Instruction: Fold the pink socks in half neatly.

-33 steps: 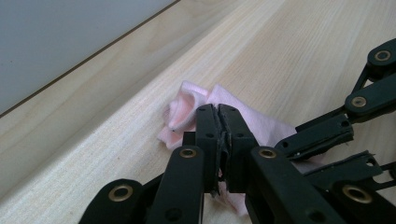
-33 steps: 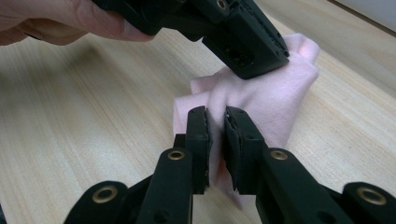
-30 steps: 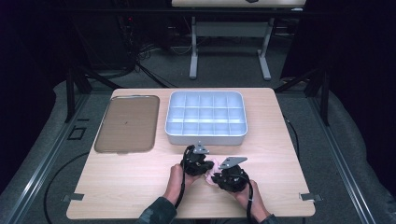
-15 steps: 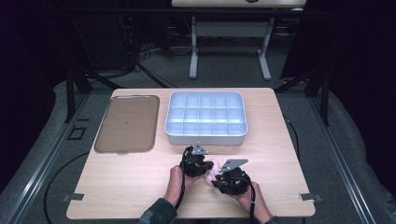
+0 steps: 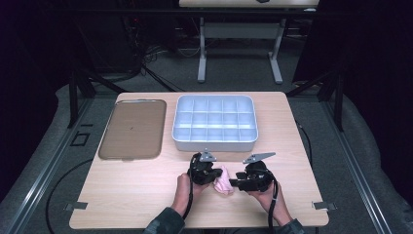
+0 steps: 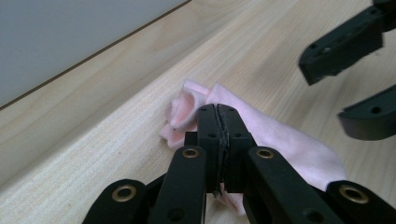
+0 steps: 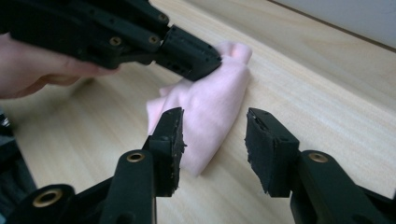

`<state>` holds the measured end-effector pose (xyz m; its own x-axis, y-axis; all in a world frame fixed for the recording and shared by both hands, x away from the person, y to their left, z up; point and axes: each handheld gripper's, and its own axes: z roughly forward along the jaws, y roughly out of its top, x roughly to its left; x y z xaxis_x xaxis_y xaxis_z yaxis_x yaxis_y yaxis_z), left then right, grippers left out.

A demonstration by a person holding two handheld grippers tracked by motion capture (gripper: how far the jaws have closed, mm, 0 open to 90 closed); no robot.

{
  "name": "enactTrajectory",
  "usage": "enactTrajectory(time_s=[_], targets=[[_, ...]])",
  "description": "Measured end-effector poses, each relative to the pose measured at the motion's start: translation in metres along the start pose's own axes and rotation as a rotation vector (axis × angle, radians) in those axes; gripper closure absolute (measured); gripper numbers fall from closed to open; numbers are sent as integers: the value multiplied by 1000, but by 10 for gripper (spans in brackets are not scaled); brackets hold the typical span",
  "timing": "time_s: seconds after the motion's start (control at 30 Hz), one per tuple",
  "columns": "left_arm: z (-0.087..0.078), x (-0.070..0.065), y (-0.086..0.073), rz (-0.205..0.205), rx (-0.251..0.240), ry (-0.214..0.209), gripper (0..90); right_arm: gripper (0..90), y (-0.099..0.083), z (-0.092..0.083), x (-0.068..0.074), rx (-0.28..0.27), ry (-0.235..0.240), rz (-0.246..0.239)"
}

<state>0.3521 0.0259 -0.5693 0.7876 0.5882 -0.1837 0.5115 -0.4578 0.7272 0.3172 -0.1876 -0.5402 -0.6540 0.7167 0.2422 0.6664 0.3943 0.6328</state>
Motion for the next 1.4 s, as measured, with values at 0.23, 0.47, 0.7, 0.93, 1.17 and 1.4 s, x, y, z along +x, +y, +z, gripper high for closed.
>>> enactTrajectory(time_s=[0.23,0.47,0.7,0.93,1.17,1.4], targets=[[0,2,-1,-16,-10,-10,885,463,12,26,3,56,-22,53],[0,2,-2,-25,-13,-12,884,467,15,39,5,89,-23,65],[0,2,-2,-29,-16,-13,884,505,14,43,-1,121,12,92],[-2,3,-3,-42,-38,-17,830,610,11,43,-2,109,35,104],[-16,11,-5,-80,-59,35,545,687,13,42,1,136,25,80],[-41,21,-12,-104,-70,120,326,722,16,42,3,152,17,71]])
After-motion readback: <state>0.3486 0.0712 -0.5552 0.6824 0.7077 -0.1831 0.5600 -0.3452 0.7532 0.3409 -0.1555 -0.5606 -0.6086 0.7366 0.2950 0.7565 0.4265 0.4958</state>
